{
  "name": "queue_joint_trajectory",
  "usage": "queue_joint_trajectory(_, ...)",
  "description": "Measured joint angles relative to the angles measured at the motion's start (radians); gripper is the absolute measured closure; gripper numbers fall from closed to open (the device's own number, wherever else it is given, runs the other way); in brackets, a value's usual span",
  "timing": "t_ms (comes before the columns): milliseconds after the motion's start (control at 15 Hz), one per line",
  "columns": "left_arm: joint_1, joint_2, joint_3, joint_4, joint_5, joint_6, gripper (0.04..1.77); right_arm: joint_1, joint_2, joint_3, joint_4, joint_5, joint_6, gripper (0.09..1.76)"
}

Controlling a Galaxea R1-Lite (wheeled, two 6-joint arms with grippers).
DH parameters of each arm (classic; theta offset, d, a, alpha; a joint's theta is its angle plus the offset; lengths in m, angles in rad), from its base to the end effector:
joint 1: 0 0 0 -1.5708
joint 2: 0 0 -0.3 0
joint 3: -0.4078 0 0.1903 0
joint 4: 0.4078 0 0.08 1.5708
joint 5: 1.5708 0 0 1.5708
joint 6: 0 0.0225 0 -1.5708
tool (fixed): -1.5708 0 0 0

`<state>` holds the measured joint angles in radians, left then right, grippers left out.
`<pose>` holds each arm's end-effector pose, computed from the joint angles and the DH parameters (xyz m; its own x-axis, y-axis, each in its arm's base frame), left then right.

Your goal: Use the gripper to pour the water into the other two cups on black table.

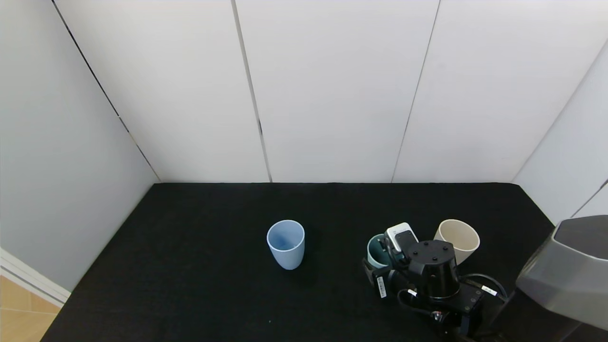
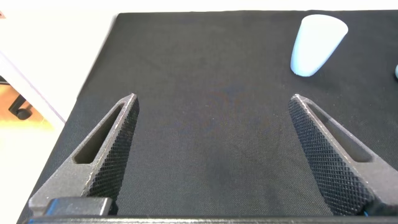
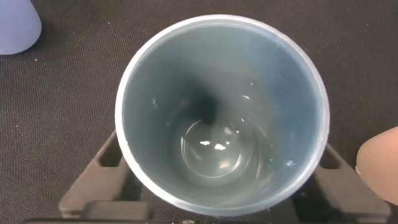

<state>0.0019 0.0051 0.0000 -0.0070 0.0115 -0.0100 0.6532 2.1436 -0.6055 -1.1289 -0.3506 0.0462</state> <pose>-0.0224 0.0002 0.0763 0.9999 0.0134 0.0019 -0.0134 0.9999 -0.0100 0.2719 0.1984 0.0397 0.8930 0.2509 -0.3737 -0.3056 0.9475 -0.0941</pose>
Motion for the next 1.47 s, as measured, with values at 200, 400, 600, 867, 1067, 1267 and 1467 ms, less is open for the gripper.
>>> queue_joint_trajectory(200,0.0,0.0,0.0,0.0,0.0,0.0,0.09,0.0,0.001,0.0,-0.001,-0.002,-0.001,0.39)
queue_joint_trajectory(400,0.0,0.0,0.0,0.0,0.0,0.0,0.09,0.0,-0.003,-0.003,-0.001,-0.003,0.0,0.31)
queue_joint_trajectory(600,0.0,0.0,0.0,0.0,0.0,0.0,0.09,0.0,-0.024,-0.001,-0.051,-0.006,-0.001,0.26)
queue_joint_trajectory(867,0.0,0.0,0.0,0.0,0.0,0.0,0.09,0.0,-0.104,0.011,-0.054,-0.008,-0.008,0.21)
queue_joint_trajectory(1067,0.0,0.0,0.0,0.0,0.0,0.0,0.09,-0.011,-0.202,0.014,0.009,-0.01,-0.034,0.19)
queue_joint_trajectory(1267,0.0,0.0,0.0,0.0,0.0,0.0,0.09,-0.026,-0.326,0.009,0.133,-0.01,-0.039,0.17)
queue_joint_trajectory(1467,0.0,0.0,0.0,0.0,0.0,0.0,0.09,-0.04,-0.453,0.024,0.206,-0.019,-0.035,0.17)
